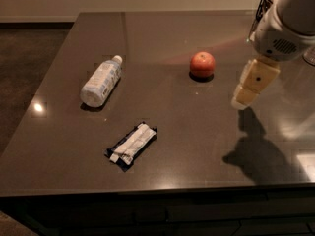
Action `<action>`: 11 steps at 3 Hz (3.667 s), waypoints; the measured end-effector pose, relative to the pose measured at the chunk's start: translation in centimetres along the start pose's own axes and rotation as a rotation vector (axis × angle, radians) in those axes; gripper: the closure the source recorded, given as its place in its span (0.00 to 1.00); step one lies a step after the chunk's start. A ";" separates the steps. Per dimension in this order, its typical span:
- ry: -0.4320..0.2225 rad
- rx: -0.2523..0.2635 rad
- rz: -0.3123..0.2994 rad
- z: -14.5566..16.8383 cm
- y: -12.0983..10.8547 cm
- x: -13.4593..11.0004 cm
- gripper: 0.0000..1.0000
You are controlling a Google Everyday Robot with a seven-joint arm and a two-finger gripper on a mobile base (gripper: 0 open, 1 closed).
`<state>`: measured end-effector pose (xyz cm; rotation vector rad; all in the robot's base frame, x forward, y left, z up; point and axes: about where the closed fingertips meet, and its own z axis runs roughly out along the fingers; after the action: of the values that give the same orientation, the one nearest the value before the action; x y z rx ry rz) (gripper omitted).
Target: Move apple near blue plastic bottle
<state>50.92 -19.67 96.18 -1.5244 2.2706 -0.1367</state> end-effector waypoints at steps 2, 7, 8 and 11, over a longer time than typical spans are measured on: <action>-0.083 0.045 0.189 5.6 -7.3 -2.6 0.00; -0.211 -0.048 0.437 16.4 -13.0 -5.2 0.00; -0.214 -0.085 0.419 17.8 -12.6 -6.5 0.17; -0.261 -0.186 0.253 17.4 -7.9 -12.9 0.87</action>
Offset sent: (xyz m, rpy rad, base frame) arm 0.1493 0.0001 -0.0380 0.2342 -0.0660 -0.2509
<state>68.54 -8.75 86.09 -1.2390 2.2860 0.3328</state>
